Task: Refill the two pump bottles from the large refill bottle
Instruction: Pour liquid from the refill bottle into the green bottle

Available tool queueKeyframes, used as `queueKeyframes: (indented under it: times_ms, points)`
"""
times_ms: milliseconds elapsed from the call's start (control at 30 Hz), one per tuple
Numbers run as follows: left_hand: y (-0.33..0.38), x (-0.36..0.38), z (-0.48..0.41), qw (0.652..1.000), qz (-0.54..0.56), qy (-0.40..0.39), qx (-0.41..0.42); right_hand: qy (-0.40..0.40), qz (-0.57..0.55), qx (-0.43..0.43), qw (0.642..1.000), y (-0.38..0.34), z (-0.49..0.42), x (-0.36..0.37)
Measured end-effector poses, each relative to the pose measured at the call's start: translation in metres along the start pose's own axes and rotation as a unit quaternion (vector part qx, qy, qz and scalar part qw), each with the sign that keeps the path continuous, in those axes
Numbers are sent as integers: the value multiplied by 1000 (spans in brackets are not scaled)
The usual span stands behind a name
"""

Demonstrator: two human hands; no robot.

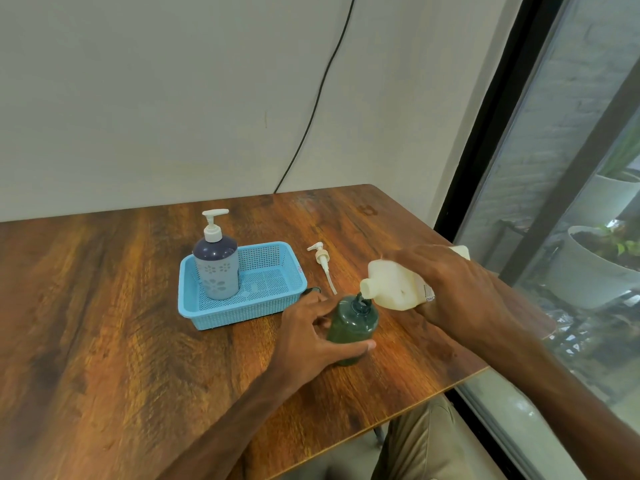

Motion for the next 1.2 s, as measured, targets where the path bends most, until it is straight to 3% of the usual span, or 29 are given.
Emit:
queueKeyframes:
  times_ms: [1200]
  points:
    - [0, -4, -3, 1000, -5, 3, 3, -5, -25, 19, 1000, 10, -1, 8]
Point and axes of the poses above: each hand's wrist, its own z-axis away from the middle knuckle, its own x-axis out of the palm, y = z × x, the point moved 10 cm from there along -z, towards the middle knuckle, and after that the axes turned 1 degree about -z, right-handed, at the moved point
